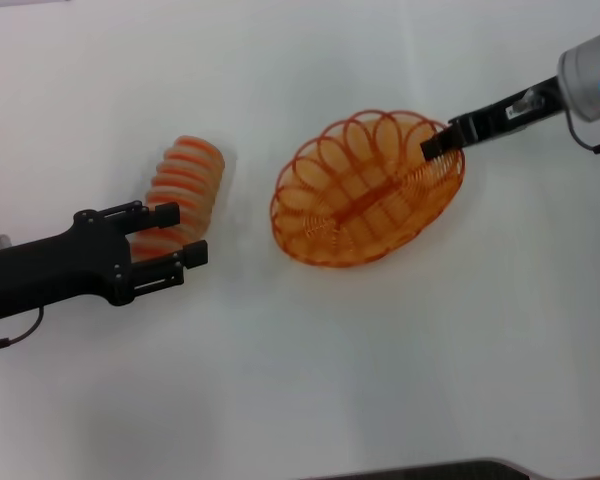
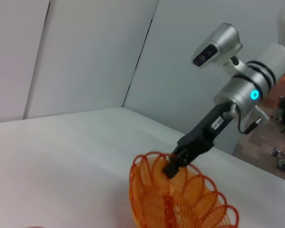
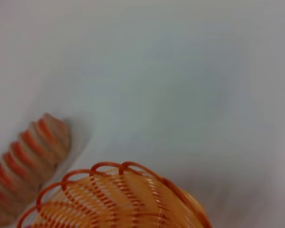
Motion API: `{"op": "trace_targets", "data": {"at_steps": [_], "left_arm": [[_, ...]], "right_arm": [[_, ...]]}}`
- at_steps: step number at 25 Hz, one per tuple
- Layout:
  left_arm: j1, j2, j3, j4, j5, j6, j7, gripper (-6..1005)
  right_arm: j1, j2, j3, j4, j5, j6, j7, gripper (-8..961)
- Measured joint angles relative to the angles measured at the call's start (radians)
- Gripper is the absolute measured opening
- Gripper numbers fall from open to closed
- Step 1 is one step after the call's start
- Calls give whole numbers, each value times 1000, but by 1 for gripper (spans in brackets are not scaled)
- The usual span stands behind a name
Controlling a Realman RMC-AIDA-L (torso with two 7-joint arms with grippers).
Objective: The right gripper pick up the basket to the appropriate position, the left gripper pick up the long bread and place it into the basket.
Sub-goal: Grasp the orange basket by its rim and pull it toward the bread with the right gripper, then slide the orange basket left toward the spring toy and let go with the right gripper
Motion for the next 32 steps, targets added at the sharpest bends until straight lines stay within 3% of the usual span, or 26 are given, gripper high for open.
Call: {"op": "trace_targets", "data": {"at_steps": [6, 14, 26, 32], "left_arm": [[-1, -6, 1, 2, 0, -38, 0, 687], [-3, -9, -1, 13, -4, -63, 0, 686], [-7, -11, -2, 40, -3, -94, 0, 687], [-10, -11, -2, 41, -6, -99, 0, 687]], "right_arm": [[-12, -12, 51, 1, 41, -37, 36, 112], [-6, -4, 66, 33, 43, -38, 92, 104], [-22, 38, 70, 66, 100, 40, 100, 105], [-33, 43, 74, 69, 109, 48, 104, 104]]}}
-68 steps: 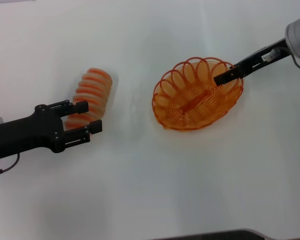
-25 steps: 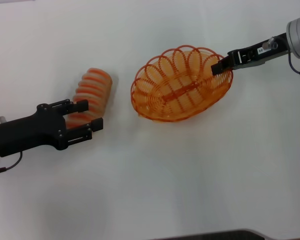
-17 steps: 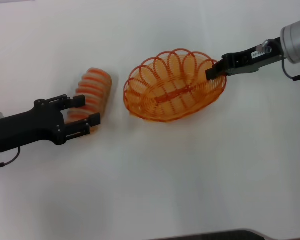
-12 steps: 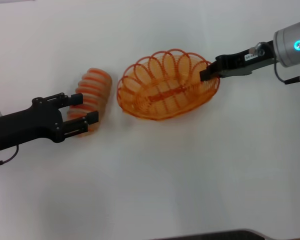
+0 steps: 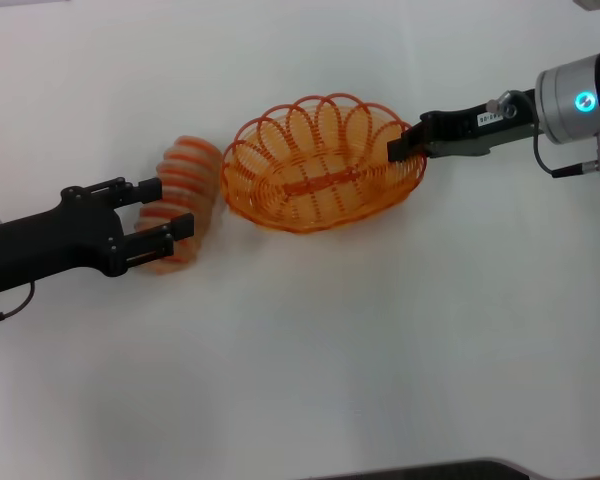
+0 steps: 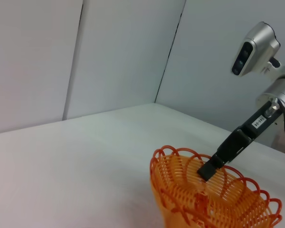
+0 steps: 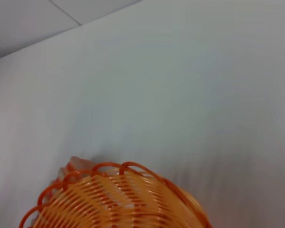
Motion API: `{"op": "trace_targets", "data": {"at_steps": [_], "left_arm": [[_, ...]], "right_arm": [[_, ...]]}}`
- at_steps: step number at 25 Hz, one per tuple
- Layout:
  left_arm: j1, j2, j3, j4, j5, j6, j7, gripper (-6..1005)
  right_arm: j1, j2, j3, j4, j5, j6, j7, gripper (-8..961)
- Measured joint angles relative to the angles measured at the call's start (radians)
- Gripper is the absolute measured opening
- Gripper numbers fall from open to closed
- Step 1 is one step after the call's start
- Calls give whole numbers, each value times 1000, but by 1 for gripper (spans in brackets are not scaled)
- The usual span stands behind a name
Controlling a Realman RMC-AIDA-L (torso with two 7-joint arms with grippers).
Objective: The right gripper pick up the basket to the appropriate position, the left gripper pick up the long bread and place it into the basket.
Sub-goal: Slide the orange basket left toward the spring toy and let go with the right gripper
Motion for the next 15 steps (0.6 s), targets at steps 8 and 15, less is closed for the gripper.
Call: {"op": "trace_targets", "data": {"at_steps": [8, 15], "left_arm": [[-1, 0, 1, 0, 1, -1, 0, 687], [-3, -1, 5, 0, 5, -1, 1, 686]], "right_arm": [[-25, 6, 6, 3, 28, 0, 11, 104], [-31, 7, 7, 20, 42, 0, 26, 104]]}}
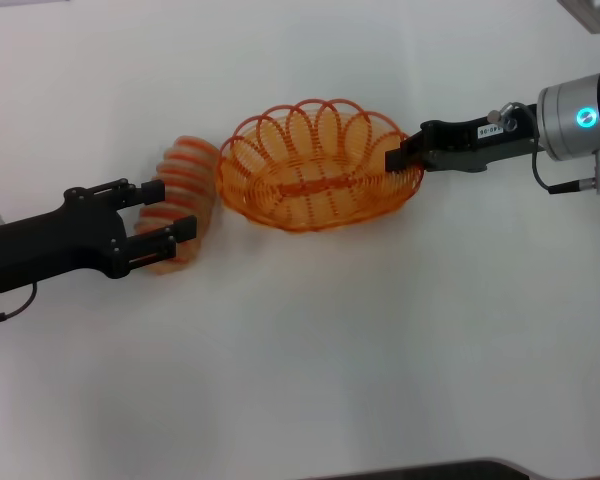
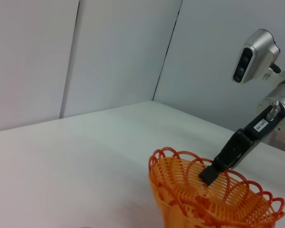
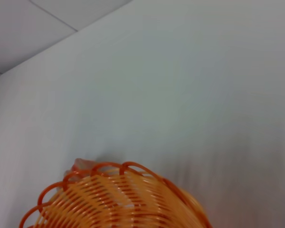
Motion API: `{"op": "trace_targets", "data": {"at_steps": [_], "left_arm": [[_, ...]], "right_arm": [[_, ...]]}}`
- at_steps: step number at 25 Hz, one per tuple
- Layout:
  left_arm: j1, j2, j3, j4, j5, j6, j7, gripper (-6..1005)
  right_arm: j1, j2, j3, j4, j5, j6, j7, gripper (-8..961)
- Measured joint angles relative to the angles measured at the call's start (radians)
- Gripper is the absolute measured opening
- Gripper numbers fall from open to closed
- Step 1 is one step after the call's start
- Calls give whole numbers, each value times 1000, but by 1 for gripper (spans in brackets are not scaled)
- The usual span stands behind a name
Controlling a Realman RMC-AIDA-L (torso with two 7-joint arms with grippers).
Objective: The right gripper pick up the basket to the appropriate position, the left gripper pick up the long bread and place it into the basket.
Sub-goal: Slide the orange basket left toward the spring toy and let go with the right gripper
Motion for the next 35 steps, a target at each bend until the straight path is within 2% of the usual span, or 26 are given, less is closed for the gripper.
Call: {"op": "trace_targets", "data": {"at_steps": [35], "left_arm": [[-11, -7, 9, 0, 3, -24, 0, 686]], "right_arm": [[-10, -3, -12, 25, -9, 42, 51, 104]]}}
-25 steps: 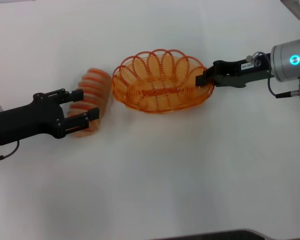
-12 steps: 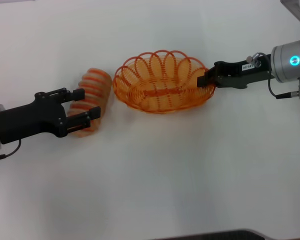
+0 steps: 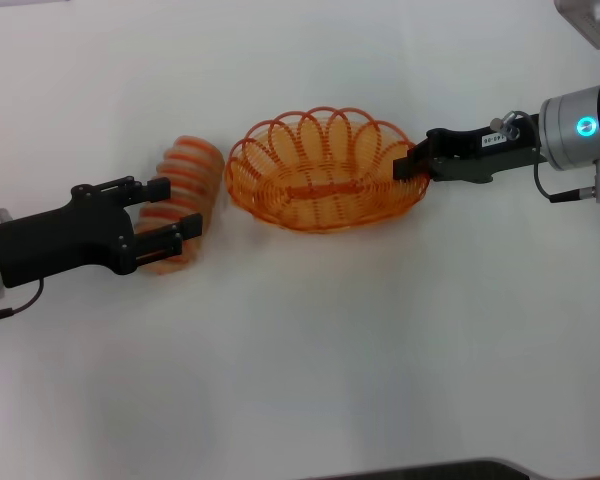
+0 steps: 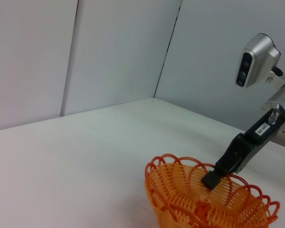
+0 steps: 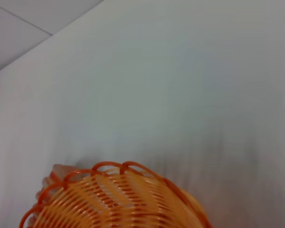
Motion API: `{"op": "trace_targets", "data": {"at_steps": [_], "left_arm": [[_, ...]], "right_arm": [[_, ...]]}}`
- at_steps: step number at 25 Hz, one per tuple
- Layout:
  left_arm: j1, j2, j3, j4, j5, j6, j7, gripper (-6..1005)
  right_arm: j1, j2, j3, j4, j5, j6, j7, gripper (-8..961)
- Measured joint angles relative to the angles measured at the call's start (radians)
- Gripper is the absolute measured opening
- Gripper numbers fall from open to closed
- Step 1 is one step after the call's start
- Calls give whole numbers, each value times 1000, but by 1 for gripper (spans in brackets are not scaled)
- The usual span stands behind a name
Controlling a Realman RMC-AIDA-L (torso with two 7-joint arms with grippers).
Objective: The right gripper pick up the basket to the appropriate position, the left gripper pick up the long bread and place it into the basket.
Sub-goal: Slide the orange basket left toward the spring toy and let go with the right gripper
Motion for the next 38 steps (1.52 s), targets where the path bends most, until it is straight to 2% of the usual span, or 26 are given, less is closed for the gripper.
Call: {"op": "trace_targets", "data": {"at_steps": [21, 32, 38], "left_arm": [[-1, 1, 7, 0, 1, 0, 1, 686], [-1, 2, 7, 0, 0, 0, 2, 686], [0, 1, 3, 0, 0, 0, 2, 687]], "right_arm": [[8, -4, 34, 36, 10, -7, 2, 226], [-24, -12, 63, 42, 63, -38, 2, 469], [-55, -31, 75, 34, 97, -58, -23, 697]]}}
